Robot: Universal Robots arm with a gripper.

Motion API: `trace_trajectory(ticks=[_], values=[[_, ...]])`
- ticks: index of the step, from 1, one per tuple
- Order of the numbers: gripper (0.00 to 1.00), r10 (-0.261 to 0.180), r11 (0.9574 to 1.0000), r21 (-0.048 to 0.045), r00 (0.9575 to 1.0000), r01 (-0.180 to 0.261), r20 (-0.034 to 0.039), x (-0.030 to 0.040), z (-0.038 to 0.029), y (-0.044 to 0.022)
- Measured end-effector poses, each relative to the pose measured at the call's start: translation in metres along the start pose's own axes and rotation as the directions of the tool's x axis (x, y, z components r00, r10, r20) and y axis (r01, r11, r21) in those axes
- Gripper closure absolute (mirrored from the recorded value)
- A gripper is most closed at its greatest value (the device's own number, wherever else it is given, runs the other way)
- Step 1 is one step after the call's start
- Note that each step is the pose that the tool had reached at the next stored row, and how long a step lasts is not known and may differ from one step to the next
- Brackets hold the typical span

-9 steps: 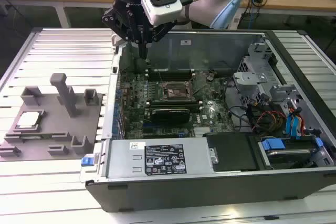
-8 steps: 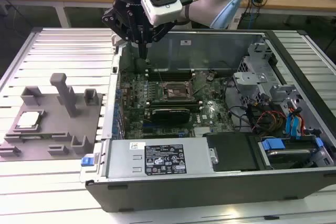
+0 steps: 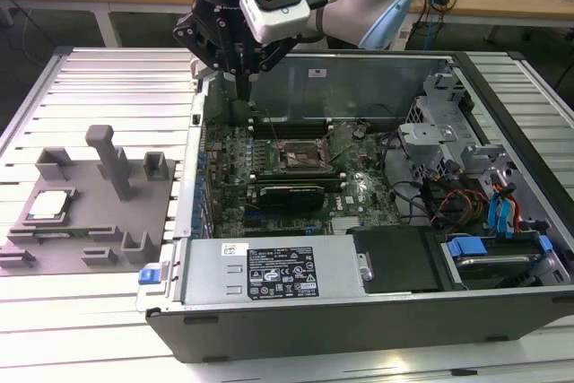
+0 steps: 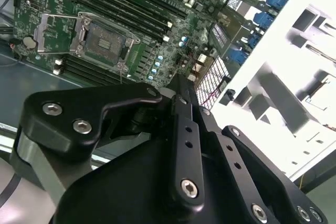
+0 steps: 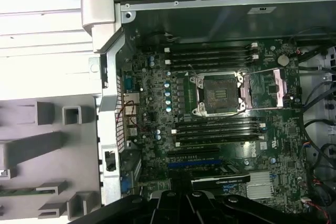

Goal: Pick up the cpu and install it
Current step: 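Reach for the cpu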

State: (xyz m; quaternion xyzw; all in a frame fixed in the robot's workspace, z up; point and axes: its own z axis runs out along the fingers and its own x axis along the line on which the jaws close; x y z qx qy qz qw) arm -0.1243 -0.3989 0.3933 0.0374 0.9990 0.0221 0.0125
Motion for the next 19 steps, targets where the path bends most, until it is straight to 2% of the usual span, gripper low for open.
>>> trace_trajectory(ticks=[11,13,19], values=[[0.89,0.000,1.0000,0.0000,1.0000,0.000,0.0000,0.0117,-0.0003,-0.0008],[0.89,0.000,1.0000,0.0000,1.0000,0.000,0.0000,0.0173,-0.0004,-0.0013],[0.89,0.000,1.0000,0.0000,1.0000,0.000,0.0001,0.0262,-0.0007,-0.0019]])
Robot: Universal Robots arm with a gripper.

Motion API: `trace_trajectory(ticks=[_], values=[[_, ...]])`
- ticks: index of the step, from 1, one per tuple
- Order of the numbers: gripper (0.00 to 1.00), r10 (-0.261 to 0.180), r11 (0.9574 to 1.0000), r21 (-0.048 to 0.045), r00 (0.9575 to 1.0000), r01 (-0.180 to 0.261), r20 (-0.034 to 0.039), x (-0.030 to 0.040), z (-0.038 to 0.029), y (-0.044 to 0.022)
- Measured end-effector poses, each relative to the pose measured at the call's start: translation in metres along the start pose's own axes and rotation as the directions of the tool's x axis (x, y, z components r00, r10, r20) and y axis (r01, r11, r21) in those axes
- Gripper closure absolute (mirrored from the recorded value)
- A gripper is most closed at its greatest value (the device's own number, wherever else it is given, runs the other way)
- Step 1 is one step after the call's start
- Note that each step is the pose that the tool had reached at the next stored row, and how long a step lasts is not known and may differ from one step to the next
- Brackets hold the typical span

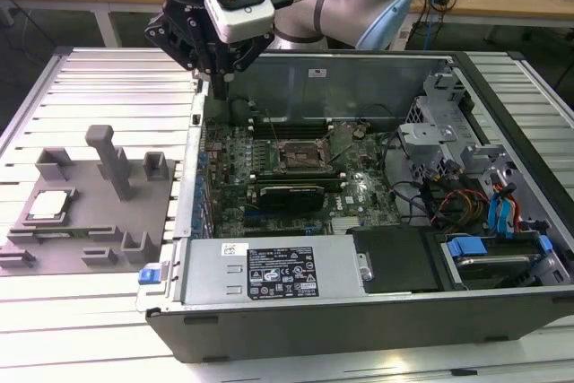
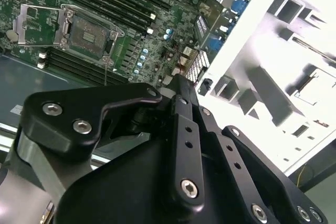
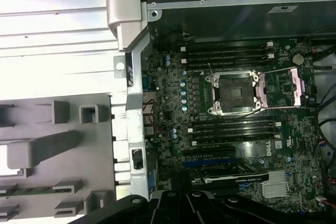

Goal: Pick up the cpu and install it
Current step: 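Reach for the cpu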

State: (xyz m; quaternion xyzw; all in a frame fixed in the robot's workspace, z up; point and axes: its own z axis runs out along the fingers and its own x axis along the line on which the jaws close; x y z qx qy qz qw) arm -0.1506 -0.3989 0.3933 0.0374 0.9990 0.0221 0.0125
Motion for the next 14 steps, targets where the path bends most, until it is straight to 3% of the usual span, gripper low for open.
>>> trace_trajectory(ticks=[14], values=[[0.89,0.000,1.0000,0.0000,1.0000,0.000,0.0005,0.0199,-0.0006,-0.0015]])
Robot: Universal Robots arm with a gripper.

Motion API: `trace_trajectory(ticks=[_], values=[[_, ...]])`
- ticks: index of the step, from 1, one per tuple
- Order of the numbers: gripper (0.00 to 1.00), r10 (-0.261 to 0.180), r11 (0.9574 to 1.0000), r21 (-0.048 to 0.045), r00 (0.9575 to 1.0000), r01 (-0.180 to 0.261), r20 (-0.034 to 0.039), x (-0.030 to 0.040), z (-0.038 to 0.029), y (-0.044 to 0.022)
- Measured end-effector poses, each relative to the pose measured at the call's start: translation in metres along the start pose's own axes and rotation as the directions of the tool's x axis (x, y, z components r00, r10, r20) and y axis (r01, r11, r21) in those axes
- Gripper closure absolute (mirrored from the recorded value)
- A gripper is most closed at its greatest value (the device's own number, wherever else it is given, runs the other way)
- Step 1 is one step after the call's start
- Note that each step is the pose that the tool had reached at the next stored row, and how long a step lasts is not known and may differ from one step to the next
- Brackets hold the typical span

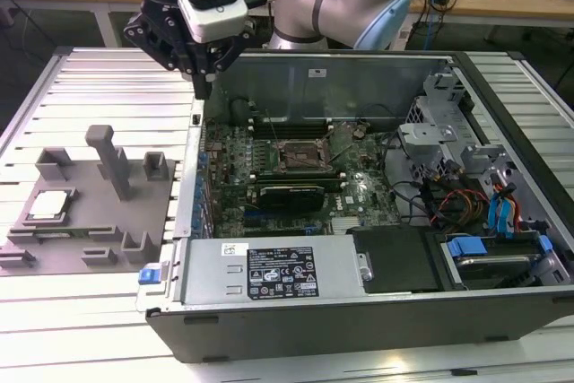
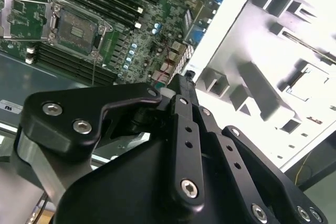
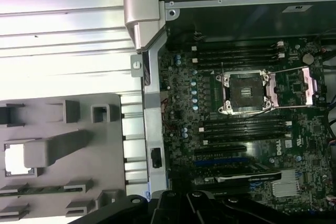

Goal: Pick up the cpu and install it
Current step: 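Reach for the cpu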

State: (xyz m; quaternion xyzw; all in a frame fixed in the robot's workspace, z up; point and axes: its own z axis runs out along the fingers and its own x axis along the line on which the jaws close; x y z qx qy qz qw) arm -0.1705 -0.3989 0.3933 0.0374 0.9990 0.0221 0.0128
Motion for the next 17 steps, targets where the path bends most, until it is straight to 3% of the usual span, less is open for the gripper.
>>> trace_trajectory(ticks=[17], values=[[0.89,0.000,1.0000,-0.0002,1.0000,0.000,0.0015,0.0307,-0.0008,-0.0023]])
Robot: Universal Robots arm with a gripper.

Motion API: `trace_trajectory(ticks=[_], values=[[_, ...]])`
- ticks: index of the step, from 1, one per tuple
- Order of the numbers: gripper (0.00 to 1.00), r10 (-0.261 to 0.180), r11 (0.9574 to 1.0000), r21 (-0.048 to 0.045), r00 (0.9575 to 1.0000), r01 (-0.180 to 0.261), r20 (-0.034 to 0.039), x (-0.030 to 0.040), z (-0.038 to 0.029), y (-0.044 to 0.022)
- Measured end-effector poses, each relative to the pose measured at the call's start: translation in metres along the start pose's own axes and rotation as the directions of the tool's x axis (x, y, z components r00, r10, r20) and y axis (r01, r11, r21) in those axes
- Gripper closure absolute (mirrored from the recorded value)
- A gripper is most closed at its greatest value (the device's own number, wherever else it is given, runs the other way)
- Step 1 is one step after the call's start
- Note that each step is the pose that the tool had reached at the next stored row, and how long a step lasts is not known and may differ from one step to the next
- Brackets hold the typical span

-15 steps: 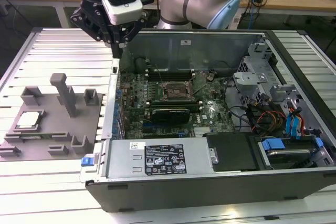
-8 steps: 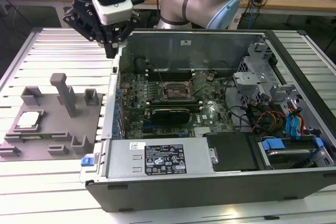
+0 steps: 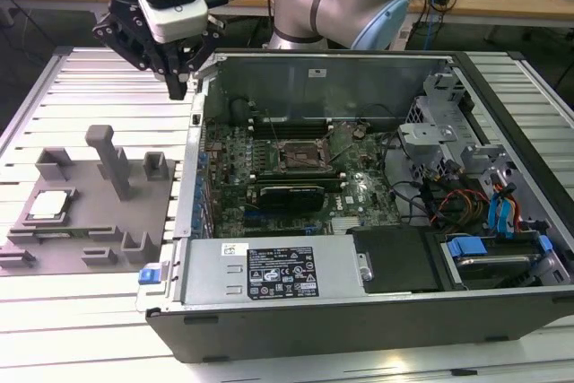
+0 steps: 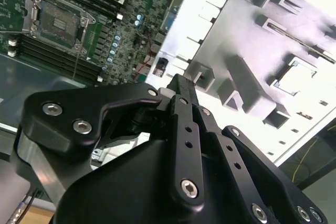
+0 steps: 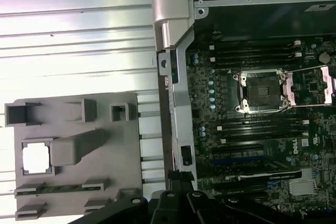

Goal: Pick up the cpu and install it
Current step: 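Reach for the cpu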

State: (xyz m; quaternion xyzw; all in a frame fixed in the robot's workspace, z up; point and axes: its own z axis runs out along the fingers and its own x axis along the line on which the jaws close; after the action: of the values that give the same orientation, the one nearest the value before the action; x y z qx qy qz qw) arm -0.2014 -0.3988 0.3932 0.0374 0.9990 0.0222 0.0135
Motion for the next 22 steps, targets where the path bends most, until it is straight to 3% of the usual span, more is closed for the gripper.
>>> trace_trajectory(ticks=[8,22], values=[[0.89,0.000,1.0000,0.0001,1.0000,0.000,0.0006,0.0199,-0.0005,-0.0015],[0.89,0.000,1.0000,0.0001,1.0000,0.000,0.0010,0.0475,-0.0013,-0.0036]])
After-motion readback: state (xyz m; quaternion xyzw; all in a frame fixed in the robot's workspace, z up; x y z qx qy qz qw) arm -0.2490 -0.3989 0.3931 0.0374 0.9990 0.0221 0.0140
